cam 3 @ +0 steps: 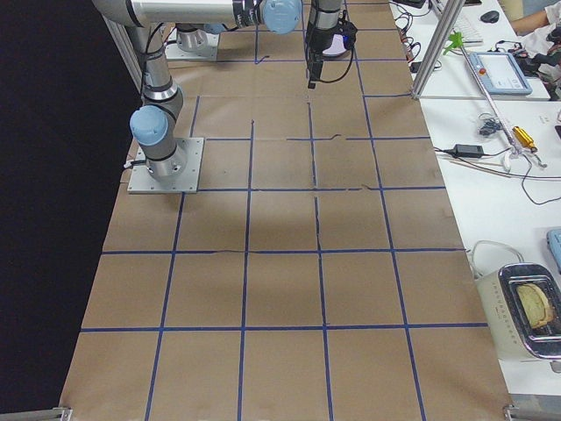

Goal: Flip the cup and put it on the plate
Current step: 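Lift the mug with the left gripper and carry it toward the lavender plate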

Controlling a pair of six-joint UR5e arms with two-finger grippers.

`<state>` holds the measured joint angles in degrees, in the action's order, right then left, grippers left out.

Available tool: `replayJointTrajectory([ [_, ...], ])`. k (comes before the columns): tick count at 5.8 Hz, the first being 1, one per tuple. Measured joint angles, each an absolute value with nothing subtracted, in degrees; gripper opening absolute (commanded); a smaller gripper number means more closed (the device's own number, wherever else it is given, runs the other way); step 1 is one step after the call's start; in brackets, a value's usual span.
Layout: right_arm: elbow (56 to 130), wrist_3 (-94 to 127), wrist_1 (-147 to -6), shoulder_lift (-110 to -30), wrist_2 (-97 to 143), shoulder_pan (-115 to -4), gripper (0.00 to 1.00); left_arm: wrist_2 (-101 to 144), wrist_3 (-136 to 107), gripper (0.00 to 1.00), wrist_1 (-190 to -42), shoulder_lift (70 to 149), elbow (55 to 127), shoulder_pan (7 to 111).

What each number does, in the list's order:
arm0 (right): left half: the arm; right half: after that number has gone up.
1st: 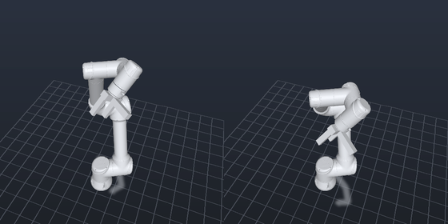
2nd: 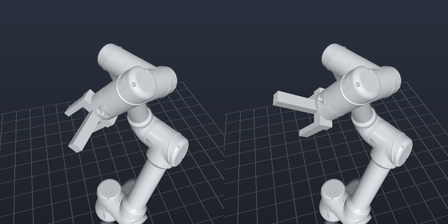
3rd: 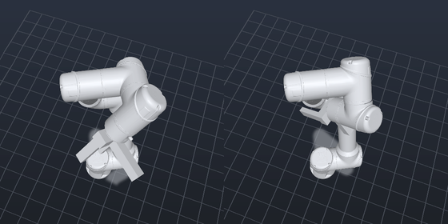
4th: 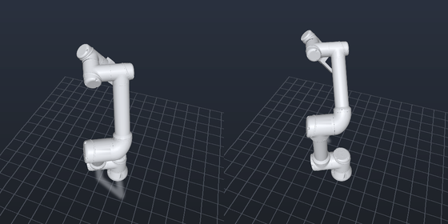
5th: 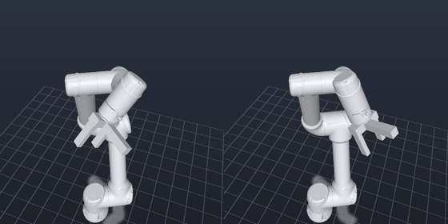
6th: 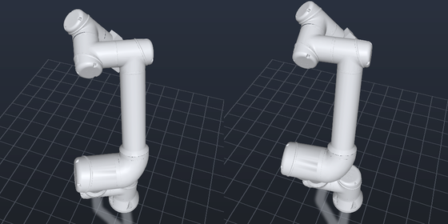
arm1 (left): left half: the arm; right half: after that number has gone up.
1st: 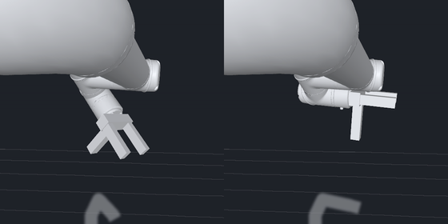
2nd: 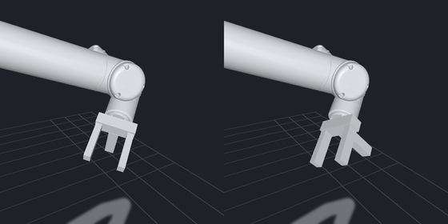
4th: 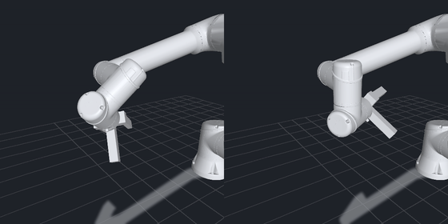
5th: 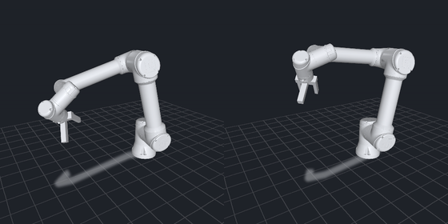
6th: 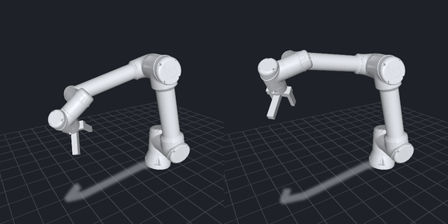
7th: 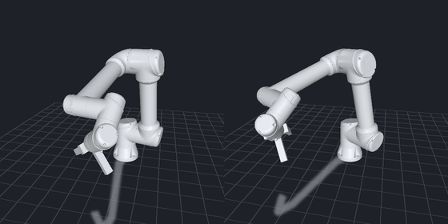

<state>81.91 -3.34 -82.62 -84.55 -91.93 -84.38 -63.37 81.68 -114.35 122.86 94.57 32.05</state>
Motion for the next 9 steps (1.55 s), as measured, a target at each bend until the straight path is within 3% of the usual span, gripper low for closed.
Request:
replayJointTrajectory([
  [4,81.9,-3.3,-82.6,-84.5,-91.9,-84.4,1.00,-60.8,74.7,0.00,-113.5,115.3,93.1,35.6],
  [6,81.9,-3.3,-82.6,-84.5,-91.9,-84.4,1.00,-62.9,68.1,0.00,-104.5,109.0,93.0,45.2],
  [9,81.9,-3.3,-82.6,-84.6,-91.9,-84.4,1.00,-72.4,46.5,0.00,-83.7,106.1,93.0,65.6],
])
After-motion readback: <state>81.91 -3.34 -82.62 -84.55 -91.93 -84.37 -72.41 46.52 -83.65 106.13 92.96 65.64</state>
